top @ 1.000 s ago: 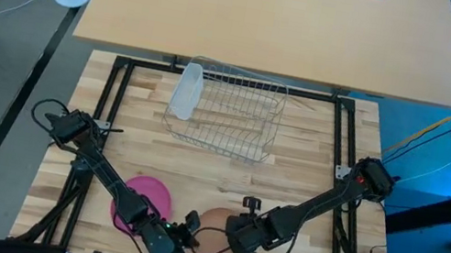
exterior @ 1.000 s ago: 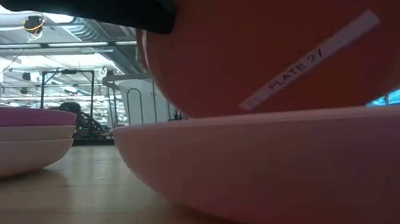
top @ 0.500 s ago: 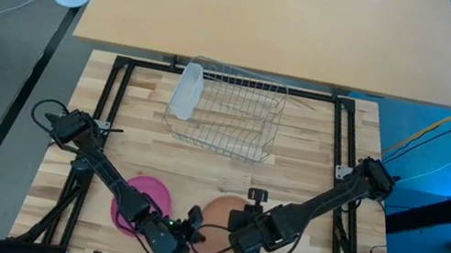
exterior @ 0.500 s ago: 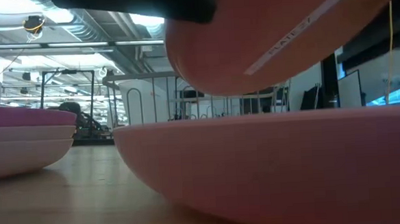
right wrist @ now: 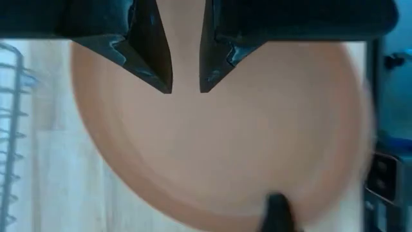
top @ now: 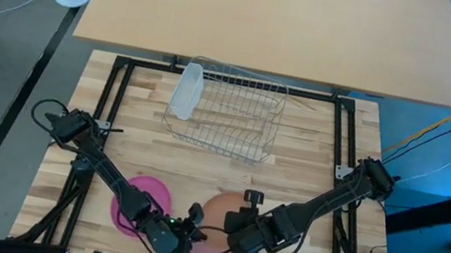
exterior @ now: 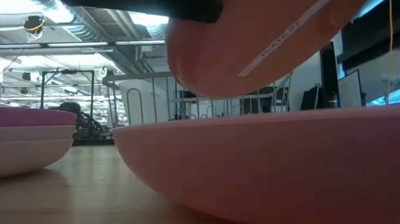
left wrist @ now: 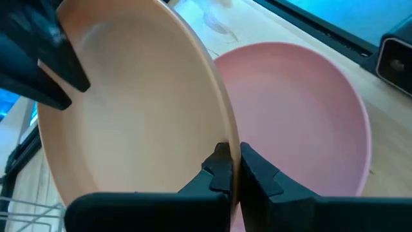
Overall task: Sort dishes
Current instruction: Put the light red plate into the dish rack
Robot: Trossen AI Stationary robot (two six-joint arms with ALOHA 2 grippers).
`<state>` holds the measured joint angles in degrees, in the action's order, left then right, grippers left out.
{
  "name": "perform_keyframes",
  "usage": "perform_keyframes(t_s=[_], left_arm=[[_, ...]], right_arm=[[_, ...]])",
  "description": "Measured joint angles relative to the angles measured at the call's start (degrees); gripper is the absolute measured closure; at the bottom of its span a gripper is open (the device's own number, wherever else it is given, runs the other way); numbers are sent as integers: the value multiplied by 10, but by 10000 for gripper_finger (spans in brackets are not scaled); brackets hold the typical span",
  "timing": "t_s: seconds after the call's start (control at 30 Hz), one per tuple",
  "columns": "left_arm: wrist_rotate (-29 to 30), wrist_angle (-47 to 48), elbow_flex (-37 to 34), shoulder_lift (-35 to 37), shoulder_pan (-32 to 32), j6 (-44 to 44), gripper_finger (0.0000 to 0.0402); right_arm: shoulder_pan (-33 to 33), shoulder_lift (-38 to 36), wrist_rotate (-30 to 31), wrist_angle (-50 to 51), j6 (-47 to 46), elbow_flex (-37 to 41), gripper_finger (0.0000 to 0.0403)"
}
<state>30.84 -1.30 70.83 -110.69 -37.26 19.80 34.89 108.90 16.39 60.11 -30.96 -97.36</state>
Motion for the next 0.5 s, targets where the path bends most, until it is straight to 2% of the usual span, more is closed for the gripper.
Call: perform_keyframes(t_s=[0.27,0.5], left_arm=[[-5,1,0,0,3,3,401],[-7,3,0,0,3,-13,401]], right_arm=[[-1,0,-23,-33,0,0,317],[-24,0,-120,-45,0,0,292]])
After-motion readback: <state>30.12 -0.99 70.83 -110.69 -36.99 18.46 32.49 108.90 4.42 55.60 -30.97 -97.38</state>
